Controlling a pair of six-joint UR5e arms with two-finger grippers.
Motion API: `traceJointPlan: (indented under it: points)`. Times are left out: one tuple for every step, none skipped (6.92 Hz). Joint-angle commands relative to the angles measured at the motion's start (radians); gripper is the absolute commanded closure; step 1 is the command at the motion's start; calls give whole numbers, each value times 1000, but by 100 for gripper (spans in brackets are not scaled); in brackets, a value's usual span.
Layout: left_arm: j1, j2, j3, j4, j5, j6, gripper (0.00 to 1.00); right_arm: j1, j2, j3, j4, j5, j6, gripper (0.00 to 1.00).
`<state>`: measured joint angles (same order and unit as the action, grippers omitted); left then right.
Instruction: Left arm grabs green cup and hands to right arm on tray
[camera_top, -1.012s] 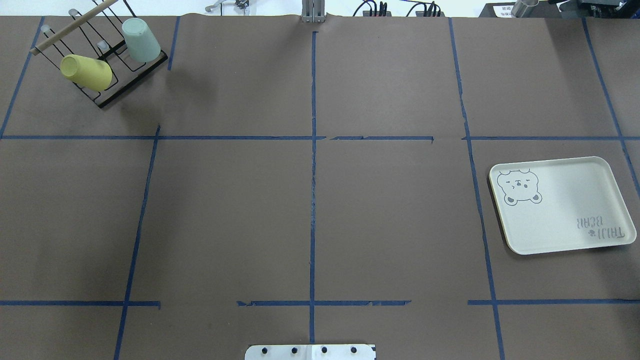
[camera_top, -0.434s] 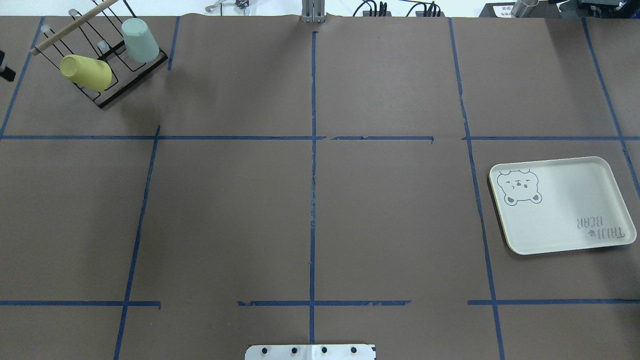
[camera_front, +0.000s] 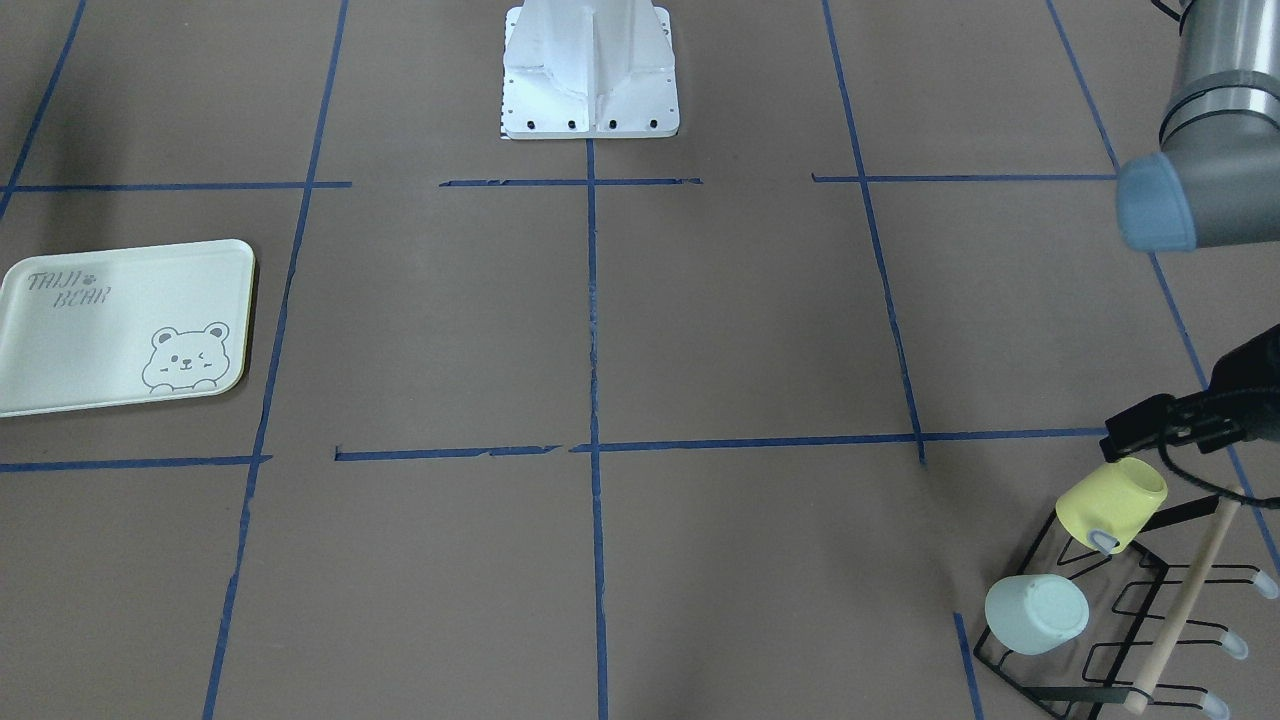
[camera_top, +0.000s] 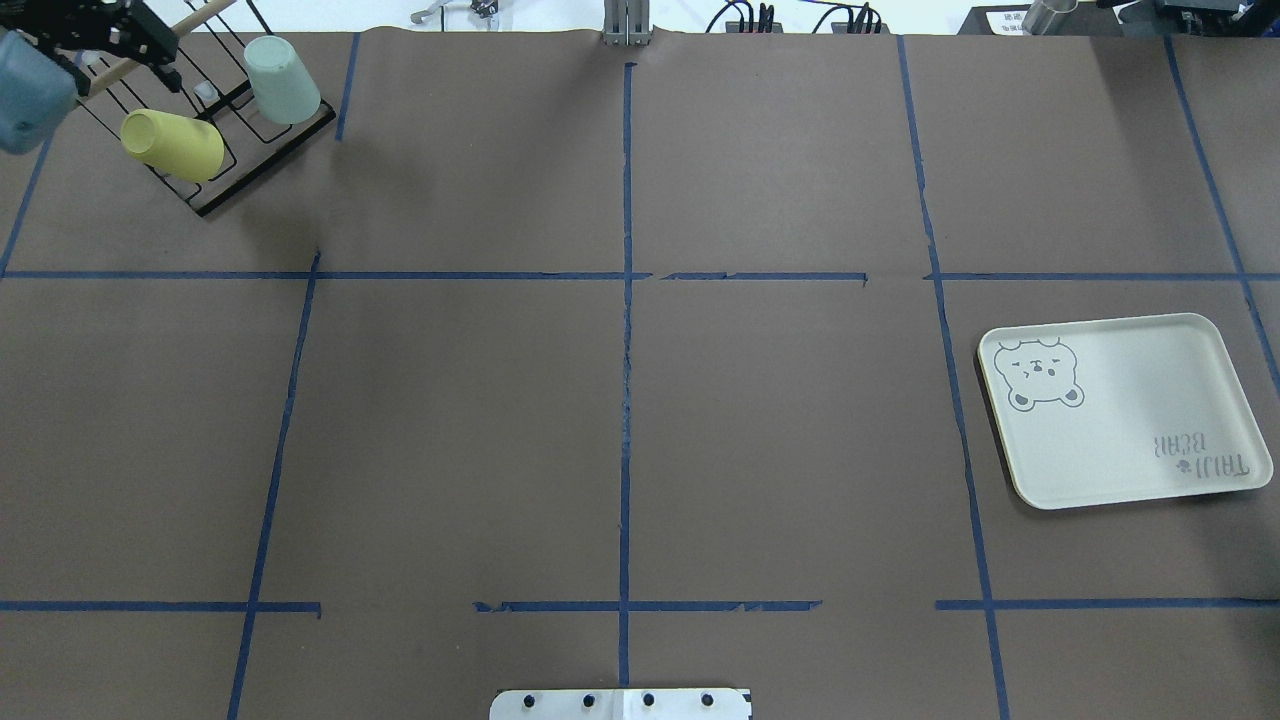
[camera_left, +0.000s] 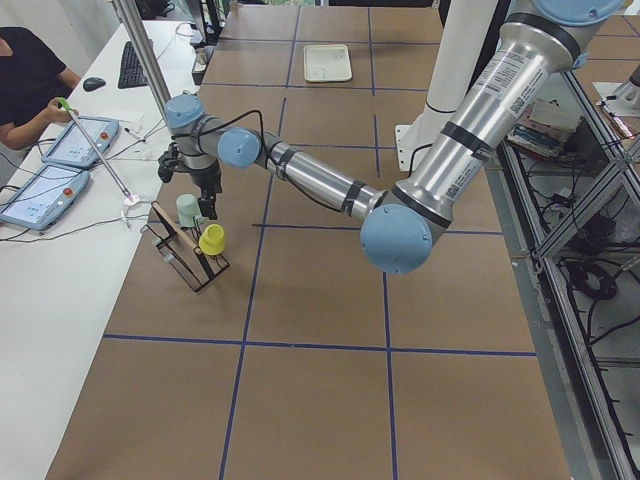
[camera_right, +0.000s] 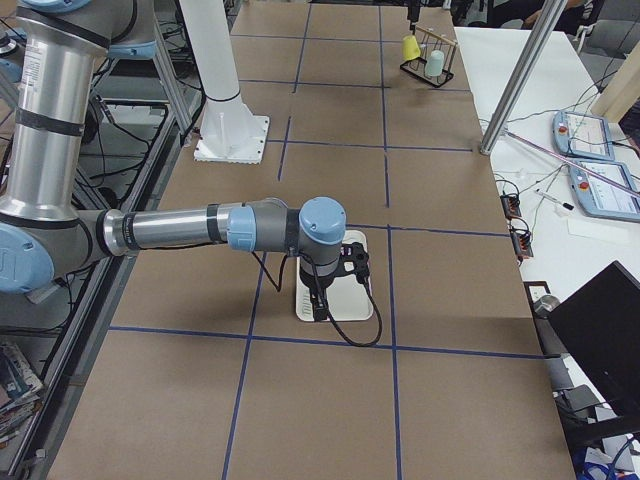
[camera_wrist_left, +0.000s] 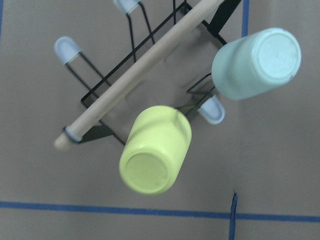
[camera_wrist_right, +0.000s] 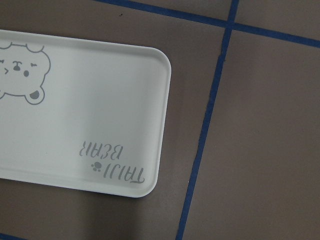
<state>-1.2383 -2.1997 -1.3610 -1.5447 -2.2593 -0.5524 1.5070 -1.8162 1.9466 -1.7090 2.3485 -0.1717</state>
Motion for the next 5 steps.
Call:
traceJointPlan:
  points:
    - [57,-157,178,-87,151,-104,2,-4,0,0,0,0,0,0]
    - [81,-220,256,-103,164,-116,2,-4,0,0,0,2,0,0]
    - [92,-259,351,-186,176,-144,2,-4,0,0,0,3,0,0]
    - [118,-317,464,-246,235,-165,2,-5,0,0,0,3,-2,0]
    - [120,-327,483,-250,242,-164,2,-5,0,-2,0,3,-3,0]
